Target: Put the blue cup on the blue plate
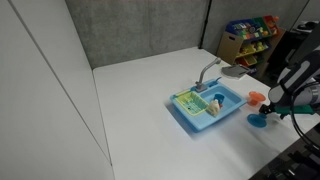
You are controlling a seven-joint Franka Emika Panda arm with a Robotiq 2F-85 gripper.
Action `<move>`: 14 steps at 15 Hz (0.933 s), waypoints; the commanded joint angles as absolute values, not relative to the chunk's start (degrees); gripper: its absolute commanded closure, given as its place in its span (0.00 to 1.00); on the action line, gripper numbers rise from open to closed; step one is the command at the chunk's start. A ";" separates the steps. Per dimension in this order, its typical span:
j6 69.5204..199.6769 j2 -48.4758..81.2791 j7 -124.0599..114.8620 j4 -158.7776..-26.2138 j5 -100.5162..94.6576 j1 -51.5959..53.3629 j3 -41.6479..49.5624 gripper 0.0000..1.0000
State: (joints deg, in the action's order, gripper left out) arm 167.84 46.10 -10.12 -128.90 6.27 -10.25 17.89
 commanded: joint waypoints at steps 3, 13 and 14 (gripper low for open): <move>168.75 44.32 -9.96 -130.88 5.94 -8.90 17.92 0.00; 169.24 43.45 -10.37 -132.72 5.79 -5.47 17.83 0.00; 169.32 43.34 -10.40 -132.96 5.77 -5.06 17.85 0.00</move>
State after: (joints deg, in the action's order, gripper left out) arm 168.25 45.67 -10.12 -130.47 6.27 -6.07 17.83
